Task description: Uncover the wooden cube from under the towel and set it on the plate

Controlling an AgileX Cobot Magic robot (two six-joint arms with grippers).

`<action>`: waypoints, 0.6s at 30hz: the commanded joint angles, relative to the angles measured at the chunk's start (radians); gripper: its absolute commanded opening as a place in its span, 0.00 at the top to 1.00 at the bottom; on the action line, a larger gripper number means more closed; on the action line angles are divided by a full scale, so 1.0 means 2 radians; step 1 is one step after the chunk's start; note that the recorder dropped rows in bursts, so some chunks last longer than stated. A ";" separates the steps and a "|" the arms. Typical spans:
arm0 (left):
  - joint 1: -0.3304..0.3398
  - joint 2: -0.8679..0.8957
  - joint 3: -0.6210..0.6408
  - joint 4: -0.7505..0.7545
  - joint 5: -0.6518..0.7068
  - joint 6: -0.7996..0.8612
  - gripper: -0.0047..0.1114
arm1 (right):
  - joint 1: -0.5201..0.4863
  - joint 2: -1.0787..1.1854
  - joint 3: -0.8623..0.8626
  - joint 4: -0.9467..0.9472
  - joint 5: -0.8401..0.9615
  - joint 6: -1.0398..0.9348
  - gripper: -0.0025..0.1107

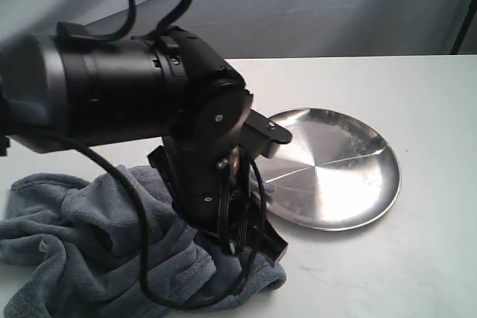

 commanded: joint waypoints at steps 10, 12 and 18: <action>-0.042 0.072 -0.008 -0.021 -0.070 0.098 0.28 | -0.002 -0.003 0.001 0.003 0.000 -0.002 0.98; -0.042 0.084 -0.008 -0.005 -0.077 0.098 0.28 | -0.002 -0.003 0.001 0.003 0.000 -0.002 0.98; -0.042 0.101 -0.008 0.007 -0.078 0.098 0.28 | -0.002 -0.003 0.001 0.003 0.000 -0.002 0.98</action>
